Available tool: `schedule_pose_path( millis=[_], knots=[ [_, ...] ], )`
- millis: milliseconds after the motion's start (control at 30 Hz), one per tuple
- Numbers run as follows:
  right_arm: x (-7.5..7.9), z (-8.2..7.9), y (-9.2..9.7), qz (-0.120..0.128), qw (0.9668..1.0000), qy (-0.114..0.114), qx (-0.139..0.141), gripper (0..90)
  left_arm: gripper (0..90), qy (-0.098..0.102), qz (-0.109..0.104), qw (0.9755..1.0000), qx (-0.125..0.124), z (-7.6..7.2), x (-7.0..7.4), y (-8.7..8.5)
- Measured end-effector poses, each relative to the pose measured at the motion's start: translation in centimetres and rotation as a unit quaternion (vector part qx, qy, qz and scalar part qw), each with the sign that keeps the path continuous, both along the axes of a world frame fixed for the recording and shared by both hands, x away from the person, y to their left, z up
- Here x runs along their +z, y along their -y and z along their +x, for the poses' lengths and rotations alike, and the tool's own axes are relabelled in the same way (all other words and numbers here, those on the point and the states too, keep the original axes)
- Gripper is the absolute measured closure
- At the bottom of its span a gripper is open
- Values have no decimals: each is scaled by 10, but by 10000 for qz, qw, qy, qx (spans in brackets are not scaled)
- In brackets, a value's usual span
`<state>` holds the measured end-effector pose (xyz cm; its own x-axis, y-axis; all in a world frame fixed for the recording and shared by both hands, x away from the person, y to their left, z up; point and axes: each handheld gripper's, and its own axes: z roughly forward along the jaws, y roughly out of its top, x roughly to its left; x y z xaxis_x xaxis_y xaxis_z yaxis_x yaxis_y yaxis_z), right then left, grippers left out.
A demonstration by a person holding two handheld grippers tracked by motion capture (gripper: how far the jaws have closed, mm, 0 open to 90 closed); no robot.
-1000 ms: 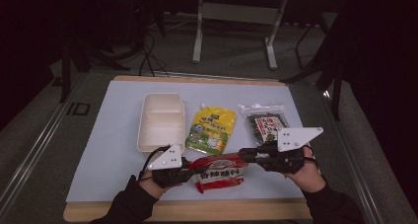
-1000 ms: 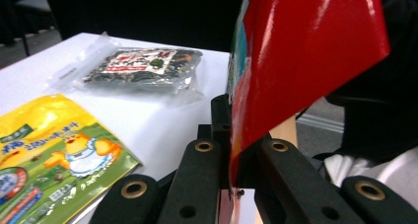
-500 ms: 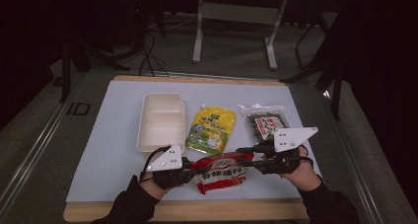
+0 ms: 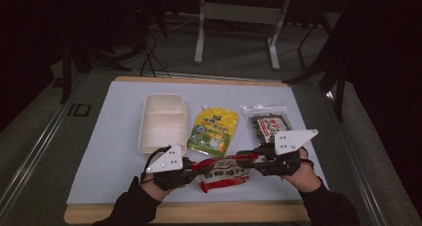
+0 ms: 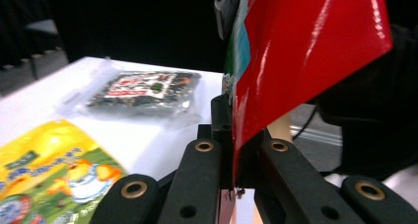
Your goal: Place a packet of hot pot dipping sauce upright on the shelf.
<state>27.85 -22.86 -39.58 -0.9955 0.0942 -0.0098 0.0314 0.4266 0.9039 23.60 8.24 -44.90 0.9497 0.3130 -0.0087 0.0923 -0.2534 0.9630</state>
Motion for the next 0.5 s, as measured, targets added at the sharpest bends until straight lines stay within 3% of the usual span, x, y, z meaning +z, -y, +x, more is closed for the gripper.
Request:
schedule_pose_path(
  millis=[167,300,500],
  knots=[
    [1,2,-4,24,9999,28,129,881,900,-20,-9,10000,-10,2,0,-1],
    [4,1,-6,71,9999,42,149,889,900,-67,-75,9999,4,4,1,-3],
    [11,0,-8,14,9998,108,168,890,882,62,-90,9999,47,3,4,-4]
  ],
)
